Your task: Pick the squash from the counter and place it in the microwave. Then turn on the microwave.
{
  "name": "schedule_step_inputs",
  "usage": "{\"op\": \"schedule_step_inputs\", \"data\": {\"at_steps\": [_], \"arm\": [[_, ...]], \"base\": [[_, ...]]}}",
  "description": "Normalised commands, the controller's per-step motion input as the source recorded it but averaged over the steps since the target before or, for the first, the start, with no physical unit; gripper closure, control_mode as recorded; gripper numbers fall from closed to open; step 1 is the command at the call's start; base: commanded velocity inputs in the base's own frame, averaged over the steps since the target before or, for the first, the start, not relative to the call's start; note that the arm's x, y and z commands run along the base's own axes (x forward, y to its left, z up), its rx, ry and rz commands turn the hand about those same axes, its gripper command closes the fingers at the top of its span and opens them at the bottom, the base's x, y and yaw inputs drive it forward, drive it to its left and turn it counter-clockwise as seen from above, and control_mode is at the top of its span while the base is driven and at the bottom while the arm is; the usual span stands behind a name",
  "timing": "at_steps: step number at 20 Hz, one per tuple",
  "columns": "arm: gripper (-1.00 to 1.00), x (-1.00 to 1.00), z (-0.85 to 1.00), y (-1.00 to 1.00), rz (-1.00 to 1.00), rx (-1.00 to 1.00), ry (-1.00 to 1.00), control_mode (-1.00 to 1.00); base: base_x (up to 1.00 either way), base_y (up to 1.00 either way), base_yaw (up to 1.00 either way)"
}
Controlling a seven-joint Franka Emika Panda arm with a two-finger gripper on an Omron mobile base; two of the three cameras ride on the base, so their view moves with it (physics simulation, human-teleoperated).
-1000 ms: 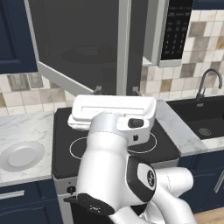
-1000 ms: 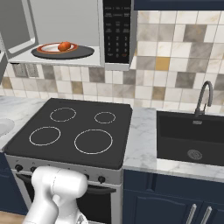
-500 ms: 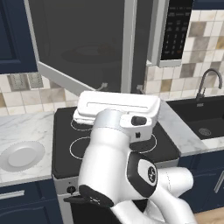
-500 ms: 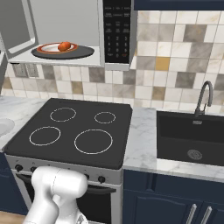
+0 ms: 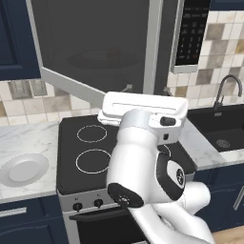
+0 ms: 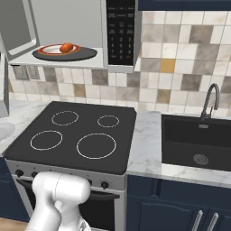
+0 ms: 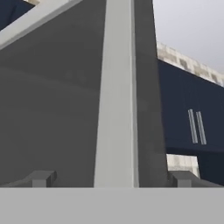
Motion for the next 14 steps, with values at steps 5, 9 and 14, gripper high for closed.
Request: {"op": "schedule_step_inputs", "data": {"at_steps": [5, 9, 14], "arm": [[-1.0, 0.43, 0.0, -0.21, 0.0, 0.0, 0.0, -1.0], [-1.0, 0.53, 0.0, -0.2, 0.0, 0.0, 0.0, -1.0], [-1.0, 0.52, 0.0, -0.26, 0.0, 0.01, 0.0, -1.0]], "base": [[0.0, 0.0, 0.0], [0.0, 0.0, 0.0], [0.0, 0.0, 0.0]]}}
